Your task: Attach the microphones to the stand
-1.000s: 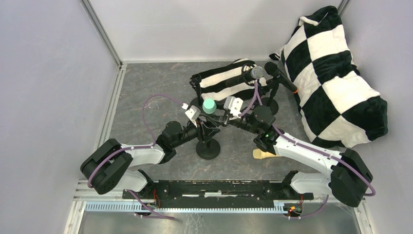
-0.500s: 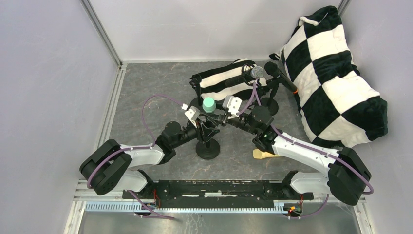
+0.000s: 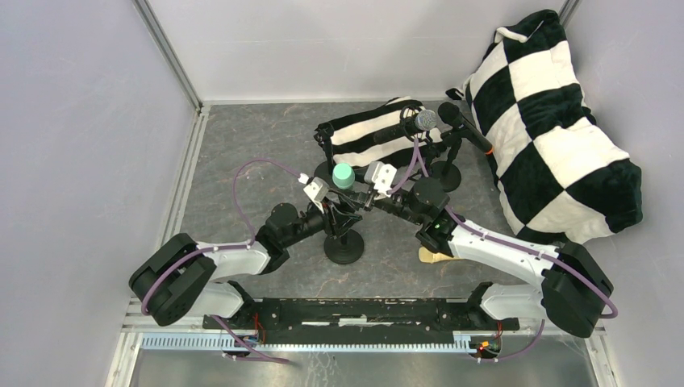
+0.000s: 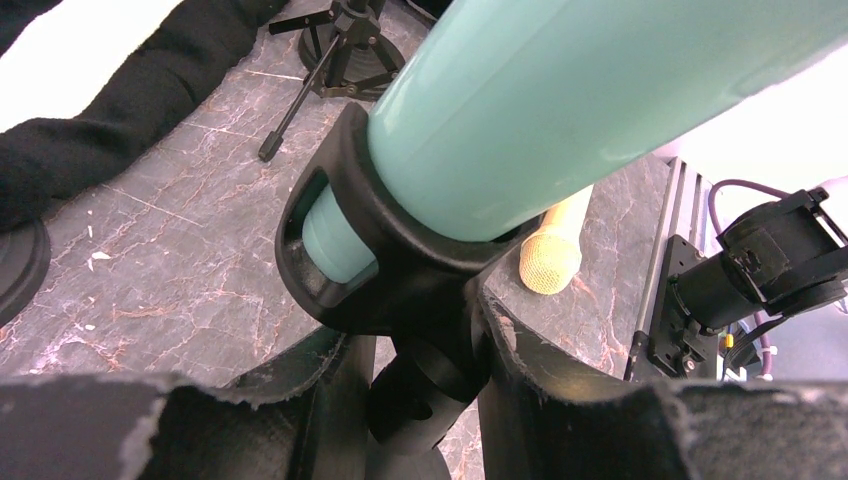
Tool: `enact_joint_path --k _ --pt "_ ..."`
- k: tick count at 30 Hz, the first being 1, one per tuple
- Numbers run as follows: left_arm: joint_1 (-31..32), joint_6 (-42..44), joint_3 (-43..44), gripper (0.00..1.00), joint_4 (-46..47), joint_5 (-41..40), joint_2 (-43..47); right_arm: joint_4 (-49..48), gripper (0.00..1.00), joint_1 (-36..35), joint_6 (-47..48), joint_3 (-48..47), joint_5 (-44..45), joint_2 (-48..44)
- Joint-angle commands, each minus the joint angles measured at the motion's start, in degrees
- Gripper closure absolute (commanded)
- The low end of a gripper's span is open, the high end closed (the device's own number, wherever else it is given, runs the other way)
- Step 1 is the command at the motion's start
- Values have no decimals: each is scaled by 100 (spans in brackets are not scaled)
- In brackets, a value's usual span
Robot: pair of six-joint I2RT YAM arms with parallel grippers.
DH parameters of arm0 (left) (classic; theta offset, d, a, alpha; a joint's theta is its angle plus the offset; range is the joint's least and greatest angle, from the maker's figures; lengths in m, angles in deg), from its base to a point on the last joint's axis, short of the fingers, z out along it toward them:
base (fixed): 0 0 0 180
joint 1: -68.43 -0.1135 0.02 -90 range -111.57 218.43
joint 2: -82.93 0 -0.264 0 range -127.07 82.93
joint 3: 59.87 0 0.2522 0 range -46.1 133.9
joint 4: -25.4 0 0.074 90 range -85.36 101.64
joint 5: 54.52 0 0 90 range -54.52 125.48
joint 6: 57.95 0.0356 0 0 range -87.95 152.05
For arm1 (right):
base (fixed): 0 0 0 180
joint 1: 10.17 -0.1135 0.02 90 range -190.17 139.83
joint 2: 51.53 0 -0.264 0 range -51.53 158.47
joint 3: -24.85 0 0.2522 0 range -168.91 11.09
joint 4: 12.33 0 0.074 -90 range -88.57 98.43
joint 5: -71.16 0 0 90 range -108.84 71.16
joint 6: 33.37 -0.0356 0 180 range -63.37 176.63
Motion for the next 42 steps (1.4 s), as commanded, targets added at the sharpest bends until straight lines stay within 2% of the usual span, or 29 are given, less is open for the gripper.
enact_joint_path --k 1,42 --pt "158 55 -61 98 159 297 190 2603 100 43 421 685 472 641" --pt "157 138 -289 98 11 164 535 2919 100 57 885 617 1111 1111"
